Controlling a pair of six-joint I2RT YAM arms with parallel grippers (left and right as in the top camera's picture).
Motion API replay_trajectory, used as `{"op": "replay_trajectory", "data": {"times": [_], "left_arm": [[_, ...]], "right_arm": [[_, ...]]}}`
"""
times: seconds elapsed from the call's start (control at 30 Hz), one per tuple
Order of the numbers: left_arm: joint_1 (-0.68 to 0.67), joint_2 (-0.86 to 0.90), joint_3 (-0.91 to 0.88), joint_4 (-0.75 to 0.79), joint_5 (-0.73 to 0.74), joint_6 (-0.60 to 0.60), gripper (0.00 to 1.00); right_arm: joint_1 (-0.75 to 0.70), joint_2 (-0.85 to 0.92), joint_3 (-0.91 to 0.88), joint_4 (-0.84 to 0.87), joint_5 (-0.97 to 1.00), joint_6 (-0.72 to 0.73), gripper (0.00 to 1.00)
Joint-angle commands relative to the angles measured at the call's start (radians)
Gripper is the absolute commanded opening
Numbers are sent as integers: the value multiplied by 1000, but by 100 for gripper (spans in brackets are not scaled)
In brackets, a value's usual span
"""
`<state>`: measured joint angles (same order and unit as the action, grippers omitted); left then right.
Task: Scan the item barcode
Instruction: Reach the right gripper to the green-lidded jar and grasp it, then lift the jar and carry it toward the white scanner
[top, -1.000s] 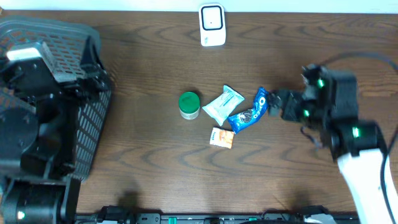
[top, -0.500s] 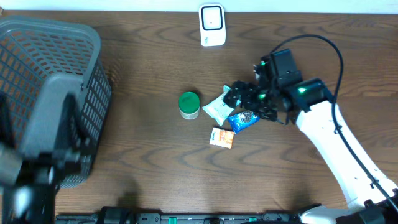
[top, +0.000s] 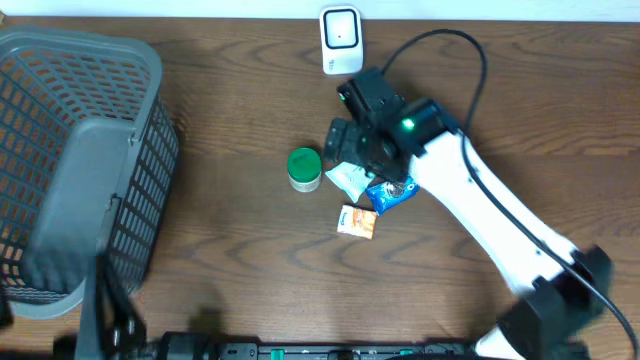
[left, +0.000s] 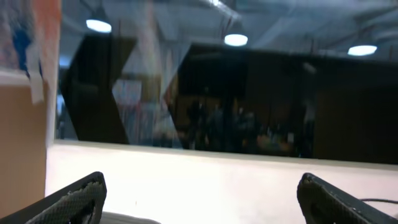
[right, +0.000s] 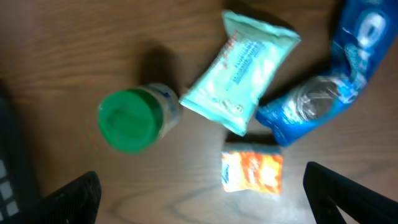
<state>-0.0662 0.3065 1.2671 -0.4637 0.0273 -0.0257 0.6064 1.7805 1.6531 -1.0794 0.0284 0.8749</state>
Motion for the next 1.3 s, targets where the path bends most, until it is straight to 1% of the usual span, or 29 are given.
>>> {"op": "replay_trajectory", "data": {"times": [0.0, 0.07, 0.13, 0.23, 0.3, 0.37, 0.43, 0.47, 0.53, 0.57, 0.6, 0.63, 0.77, 0.9, 1.1, 1.27], "left_arm": [[5, -149, -105, 22, 2, 0, 98], [5, -209, -170, 35, -2, 0, 98], [5, -256, -230, 31, -27, 0, 98], [5, -302, -297, 31, -84, 0, 98], [5, -303, -317, 28, -95, 0, 98], [4, -303, -334, 27, -96, 0, 97], [4, -303, -346, 26, -95, 0, 98], [4, -303, -351, 14, -96, 5, 98], [4, -303, -352, 1, -98, 34, 98], [4, -303, -352, 0, -101, 34, 98], [4, -303, -352, -3, -107, 34, 98], [4, -303, -352, -8, -107, 33, 98], [4, -303, -352, -32, -107, 33, 98], [4, -303, -352, -34, -107, 33, 98], [4, -303, -352, -66, -115, 34, 98], [4, -303, -352, -94, -186, 34, 97]], "right_arm": [[16, 132, 194, -55, 14, -103, 99], [25, 202, 285, -122, 14, -151, 99], [32, 263, 352, -167, -20, -255, 99], [35, 326, 403, -196, -95, -486, 99], [29, 343, 410, -222, -114, -636, 99], [29, 344, 410, -234, -113, -726, 99], [31, 344, 410, -224, -111, -776, 99], [35, 346, 410, -191, -105, -808, 99], [45, 347, 410, -130, -89, -903, 99], [47, 347, 410, -125, -83, -927, 99], [54, 349, 409, -125, -83, -995, 99], [60, 351, 409, -125, -82, -1030, 99], [82, 383, 409, -127, -83, -1109, 99], [112, 453, 409, -124, -79, -1151, 99], [127, 562, 409, -102, 16, -1152, 99], [127, 608, 409, -88, 23, -1134, 99]]}}
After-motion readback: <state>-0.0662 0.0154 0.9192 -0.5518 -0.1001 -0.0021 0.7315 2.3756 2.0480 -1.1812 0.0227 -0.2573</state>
